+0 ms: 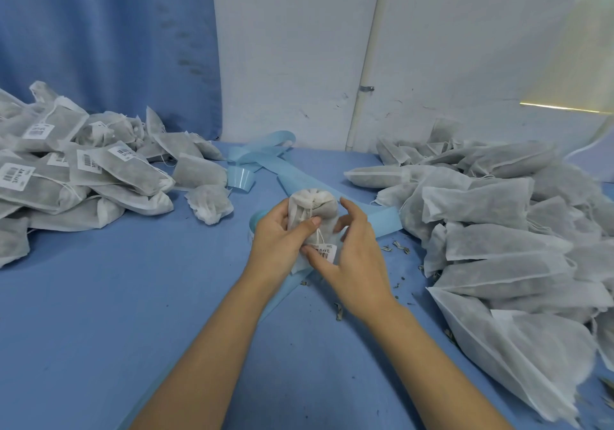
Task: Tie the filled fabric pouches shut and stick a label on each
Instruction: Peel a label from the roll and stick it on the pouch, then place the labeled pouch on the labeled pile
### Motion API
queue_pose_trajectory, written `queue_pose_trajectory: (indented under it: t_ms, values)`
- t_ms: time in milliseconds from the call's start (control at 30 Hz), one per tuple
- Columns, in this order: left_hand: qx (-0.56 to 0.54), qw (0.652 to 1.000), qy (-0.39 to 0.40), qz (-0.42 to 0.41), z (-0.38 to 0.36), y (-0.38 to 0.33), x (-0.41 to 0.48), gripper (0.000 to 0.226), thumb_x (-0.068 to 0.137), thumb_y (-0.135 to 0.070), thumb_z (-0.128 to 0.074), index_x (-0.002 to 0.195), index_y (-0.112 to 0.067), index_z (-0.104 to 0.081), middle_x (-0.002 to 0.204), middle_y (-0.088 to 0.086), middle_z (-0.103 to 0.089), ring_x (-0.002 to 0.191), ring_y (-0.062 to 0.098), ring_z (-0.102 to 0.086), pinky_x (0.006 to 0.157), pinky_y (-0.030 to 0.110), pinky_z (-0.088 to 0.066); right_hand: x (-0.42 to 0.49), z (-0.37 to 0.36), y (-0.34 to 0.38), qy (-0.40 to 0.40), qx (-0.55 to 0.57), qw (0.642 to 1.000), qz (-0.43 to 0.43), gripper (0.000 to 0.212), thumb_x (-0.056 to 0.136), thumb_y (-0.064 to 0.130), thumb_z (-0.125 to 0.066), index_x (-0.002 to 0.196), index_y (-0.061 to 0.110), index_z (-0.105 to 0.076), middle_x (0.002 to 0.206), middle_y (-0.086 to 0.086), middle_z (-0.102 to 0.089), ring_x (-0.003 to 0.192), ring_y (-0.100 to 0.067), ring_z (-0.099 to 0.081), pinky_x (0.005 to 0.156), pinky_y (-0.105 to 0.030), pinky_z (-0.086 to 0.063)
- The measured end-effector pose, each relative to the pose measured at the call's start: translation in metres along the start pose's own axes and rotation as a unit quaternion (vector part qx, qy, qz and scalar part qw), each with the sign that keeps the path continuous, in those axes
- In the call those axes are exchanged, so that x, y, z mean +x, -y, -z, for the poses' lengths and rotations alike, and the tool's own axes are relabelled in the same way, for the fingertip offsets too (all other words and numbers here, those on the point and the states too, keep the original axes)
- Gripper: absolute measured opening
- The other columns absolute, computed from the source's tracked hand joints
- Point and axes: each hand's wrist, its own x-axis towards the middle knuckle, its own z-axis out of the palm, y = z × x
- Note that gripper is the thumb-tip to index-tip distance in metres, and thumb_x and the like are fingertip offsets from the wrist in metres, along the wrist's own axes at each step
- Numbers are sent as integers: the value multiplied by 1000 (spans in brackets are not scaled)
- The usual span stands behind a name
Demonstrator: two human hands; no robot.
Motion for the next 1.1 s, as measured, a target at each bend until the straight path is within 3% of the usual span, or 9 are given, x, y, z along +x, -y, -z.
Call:
queue_pose_trajectory:
  t_ms: [100, 200, 333, 467, 567, 733, 833, 933, 1100]
  values:
    - [1, 1000, 8, 13, 3, -3, 2, 25, 85, 1, -65, 99, -19, -67, 87, -7, -74, 82, 6, -69, 66, 16, -52, 1, 2, -2, 41, 113, 990, -80, 89, 73, 40, -80, 142, 27, -25, 120, 15, -51, 106, -5, -55, 87, -26, -47]
    - [-26, 998, 12, 47, 4, -4, 2, 25, 82, -9, -70, 105, -18, -66, 92, -2, -75, 84, 12, -71, 66, 21, -54, 4, 2, -4, 91, 270, 946, -158, 58, 76, 24, -81, 124, 26, -49, 102, 8, -70, 95, -9, -67, 81, -27, -53]
    - [-81, 989, 61, 111, 4, 3, 0, 49, 67, -33, -75, 109, -10, -65, 100, 6, -74, 94, 19, -70, 78, 26, -56, 10, 6, -3, 32, 385, 906, -173, 29, 78, 15, -79, 103, 17, -63, 93, 1, -74, 86, -12, -70, 70, -19, -53]
    - [-71, 982, 84, 152, 3, 10, -3, 40, 70, -37, -75, 98, -7, -73, 104, 13, -72, 100, 26, -69, 88, 33, -55, 11, 8, -4, 22, 327, 930, -165, 27, 78, 15, -78, 96, 22, -60, 83, 14, -72, 77, -2, -68, 65, -15, -51]
    - [-73, 980, 48, 177, 1, 13, -3, 42, 68, -41, -76, 96, -10, -74, 102, 12, -73, 97, 25, -70, 89, 37, -54, 10, 6, -3, 31, 324, 927, -185, 35, 73, 15, -83, 101, 22, -61, 91, 7, -73, 85, -8, -69, 71, -20, -55]
    - [-96, 980, -2, 176, 1, 9, -1, 49, 70, -42, -71, 103, -5, -70, 101, 13, -73, 97, 26, -70, 87, 37, -55, 13, 12, -2, 58, 485, 838, -245, 47, 73, 19, -77, 115, 3, -61, 103, -11, -73, 96, -22, -70, 83, -32, -56]
    - [-81, 983, -9, 167, -2, 9, -3, 50, 68, -43, -74, 98, -4, -70, 94, 10, -74, 87, 20, -72, 68, 25, -56, 11, 13, 0, 57, 545, 795, -261, 40, 74, 18, -73, 108, -1, -63, 100, -12, -73, 91, -20, -70, 75, -24, -55]
    - [-48, 985, 13, 166, 0, 11, -5, 47, 63, -44, -77, 93, -8, -72, 92, 7, -75, 82, 17, -72, 70, 25, -57, 11, 14, 0, 45, 559, 778, -283, 19, 84, 12, -67, 99, 0, -65, 95, -12, -72, 87, -18, -70, 74, -23, -56]
    - [-88, 982, 35, 161, 9, 12, -1, 42, 58, -35, -80, 89, -8, -73, 97, 10, -74, 91, 21, -71, 76, 27, -58, 12, 13, -1, 52, 575, 762, -293, 16, 87, 13, -64, 97, 0, -67, 99, -14, -72, 91, -20, -70, 76, -24, -56]
